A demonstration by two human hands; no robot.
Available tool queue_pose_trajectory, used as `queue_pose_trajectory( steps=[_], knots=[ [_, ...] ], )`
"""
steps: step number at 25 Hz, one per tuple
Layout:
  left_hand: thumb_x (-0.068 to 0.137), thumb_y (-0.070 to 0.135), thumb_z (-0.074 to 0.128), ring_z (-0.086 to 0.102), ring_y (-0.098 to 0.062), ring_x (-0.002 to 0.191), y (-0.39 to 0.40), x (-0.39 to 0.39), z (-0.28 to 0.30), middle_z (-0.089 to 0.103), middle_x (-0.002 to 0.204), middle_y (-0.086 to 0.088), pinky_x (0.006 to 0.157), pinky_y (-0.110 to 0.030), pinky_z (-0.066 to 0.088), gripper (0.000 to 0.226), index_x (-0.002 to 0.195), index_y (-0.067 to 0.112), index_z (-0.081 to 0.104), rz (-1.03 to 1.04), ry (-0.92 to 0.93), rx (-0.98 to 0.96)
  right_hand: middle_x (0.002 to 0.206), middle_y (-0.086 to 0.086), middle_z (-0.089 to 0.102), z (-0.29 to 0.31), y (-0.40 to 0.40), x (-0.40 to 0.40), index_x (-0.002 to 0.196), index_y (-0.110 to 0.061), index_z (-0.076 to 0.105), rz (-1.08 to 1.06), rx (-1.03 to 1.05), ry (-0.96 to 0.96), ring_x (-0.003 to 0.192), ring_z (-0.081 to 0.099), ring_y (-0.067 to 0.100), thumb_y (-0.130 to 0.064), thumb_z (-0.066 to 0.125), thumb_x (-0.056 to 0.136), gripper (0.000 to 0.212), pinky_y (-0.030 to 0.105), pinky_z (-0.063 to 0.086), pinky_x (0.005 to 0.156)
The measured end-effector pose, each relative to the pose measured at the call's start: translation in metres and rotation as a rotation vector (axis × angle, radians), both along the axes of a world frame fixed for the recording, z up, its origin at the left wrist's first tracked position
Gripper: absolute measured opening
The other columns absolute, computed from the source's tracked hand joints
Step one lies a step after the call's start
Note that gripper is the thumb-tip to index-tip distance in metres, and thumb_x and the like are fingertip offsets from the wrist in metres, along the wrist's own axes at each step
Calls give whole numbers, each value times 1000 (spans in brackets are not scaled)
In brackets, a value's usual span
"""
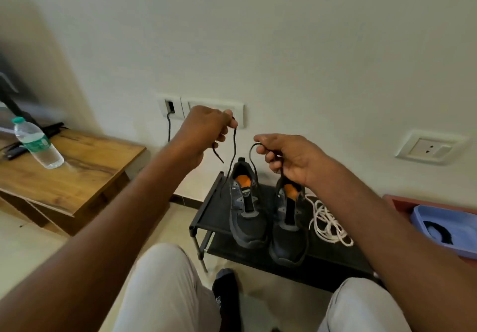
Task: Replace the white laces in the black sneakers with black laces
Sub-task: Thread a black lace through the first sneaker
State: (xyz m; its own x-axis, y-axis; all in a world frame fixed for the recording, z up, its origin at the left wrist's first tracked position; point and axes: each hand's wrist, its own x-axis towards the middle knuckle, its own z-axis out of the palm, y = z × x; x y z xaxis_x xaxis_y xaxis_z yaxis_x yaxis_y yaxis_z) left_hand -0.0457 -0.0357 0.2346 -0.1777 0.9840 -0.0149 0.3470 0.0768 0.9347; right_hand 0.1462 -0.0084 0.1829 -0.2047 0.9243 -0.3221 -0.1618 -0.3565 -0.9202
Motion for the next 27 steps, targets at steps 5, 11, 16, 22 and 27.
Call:
queue_pose_trajectory(
  steps=[5,11,16,22,27],
  knots=[
    [101,28,63,66,-18,85,3,10,97,73,88,-1,72,-30,49,22,93,11,73,6,-9,108,92,12,77,118,-16,2,111,-2,74,8,208,75,69,70,15,2,54,102,22,21,55,56],
    [102,18,62,70,-22,80,-3,23,134,71,89,-10,70,-31,56,18,106,2,70,-46,-332,134,106,22,78,188,-34,0,121,6,66,42,187,165,89,76,28,4,45,99,31,28,64,70],
    [102,2,55,75,-27,94,-9,21,147,75,105,-18,86,-36,63,20,113,3,71,-104,-266,253,115,21,76,205,-40,7,123,3,67,107,310,110,105,76,33,22,34,86,53,33,64,78],
    [94,-1,66,78,-25,90,-15,18,152,79,92,-13,85,-36,63,37,126,7,51,-73,-234,403,87,6,78,213,-43,5,100,-10,77,-96,631,-401,72,71,15,-17,78,93,10,30,58,64],
    [101,8,64,78,-25,91,-15,16,153,79,93,-13,85,-34,63,12,109,2,70,-97,-206,434,102,-2,71,225,-33,-3,93,-16,82,-229,752,-518,85,60,10,-39,70,99,27,27,49,62]
  ],
)
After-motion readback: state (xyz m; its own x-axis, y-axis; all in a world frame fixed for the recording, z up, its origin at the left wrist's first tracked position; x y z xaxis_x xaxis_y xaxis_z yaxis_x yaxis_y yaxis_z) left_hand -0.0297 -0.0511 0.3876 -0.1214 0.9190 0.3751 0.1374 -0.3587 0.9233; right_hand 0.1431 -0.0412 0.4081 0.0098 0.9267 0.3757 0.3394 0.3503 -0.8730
